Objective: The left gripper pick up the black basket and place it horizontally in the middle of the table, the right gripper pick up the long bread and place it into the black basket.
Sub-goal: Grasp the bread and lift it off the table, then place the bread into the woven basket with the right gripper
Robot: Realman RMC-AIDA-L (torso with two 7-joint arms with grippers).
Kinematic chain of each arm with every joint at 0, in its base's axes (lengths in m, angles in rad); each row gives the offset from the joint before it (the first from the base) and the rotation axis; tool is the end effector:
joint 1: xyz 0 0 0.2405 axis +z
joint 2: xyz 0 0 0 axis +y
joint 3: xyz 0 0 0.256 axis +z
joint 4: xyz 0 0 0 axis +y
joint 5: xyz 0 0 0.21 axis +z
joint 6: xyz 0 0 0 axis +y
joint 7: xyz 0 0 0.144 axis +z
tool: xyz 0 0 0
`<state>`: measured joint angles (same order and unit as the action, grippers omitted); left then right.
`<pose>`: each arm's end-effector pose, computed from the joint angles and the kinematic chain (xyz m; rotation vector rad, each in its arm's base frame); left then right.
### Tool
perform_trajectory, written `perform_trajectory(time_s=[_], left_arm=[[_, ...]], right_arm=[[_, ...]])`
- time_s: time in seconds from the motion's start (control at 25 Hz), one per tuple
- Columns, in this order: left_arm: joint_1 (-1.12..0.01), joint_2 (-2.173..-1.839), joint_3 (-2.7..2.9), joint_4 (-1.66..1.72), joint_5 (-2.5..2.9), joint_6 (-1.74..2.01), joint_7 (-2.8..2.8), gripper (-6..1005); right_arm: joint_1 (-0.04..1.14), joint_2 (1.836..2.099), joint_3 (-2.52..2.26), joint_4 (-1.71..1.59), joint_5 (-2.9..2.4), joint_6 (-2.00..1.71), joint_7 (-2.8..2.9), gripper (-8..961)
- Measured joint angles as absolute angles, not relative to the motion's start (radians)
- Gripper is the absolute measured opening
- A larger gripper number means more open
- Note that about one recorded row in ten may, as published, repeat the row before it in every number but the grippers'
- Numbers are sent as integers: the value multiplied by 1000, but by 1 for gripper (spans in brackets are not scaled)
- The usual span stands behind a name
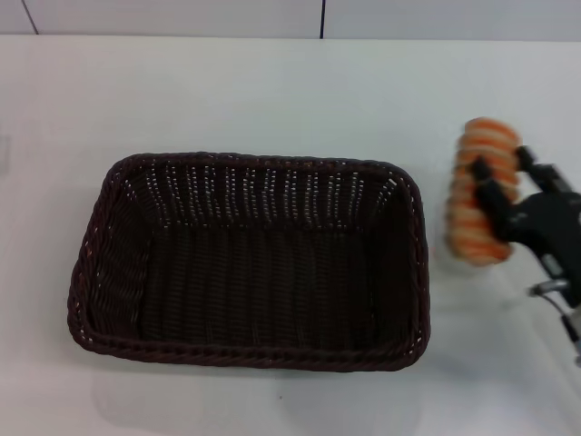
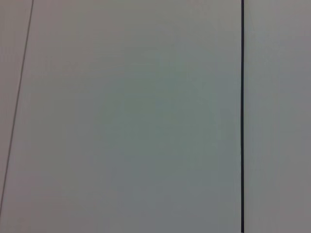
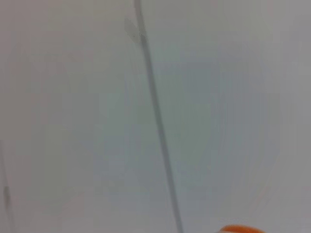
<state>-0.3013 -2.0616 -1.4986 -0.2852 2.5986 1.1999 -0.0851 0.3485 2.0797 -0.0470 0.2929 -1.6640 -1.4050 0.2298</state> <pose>-0.3695 0.3123 0.0658 -1.1751 -0.5169 -0.6701 0.3040 0.2567 -0.0671 -1.7861 0.6482 0.9403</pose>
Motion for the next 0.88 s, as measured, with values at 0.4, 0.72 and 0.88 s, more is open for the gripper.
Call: perform_trajectory(time_s=[0.4,0.72,0.88], left_arm=[[-304,-2063,-1486,-284,2599,1200,-84,697],[-301,-2065,-1485,-284,2598,1199,-84,697],[-299,-2065,-1485,-279,2598,1198,-84,697]], right_arm=[[267,2081,-53,305,-1831,-1898,133,539],[439,2078,-55,356,-1989,-1648,192,492],[503,2074,-50,365,-2052,-1538,285,475]])
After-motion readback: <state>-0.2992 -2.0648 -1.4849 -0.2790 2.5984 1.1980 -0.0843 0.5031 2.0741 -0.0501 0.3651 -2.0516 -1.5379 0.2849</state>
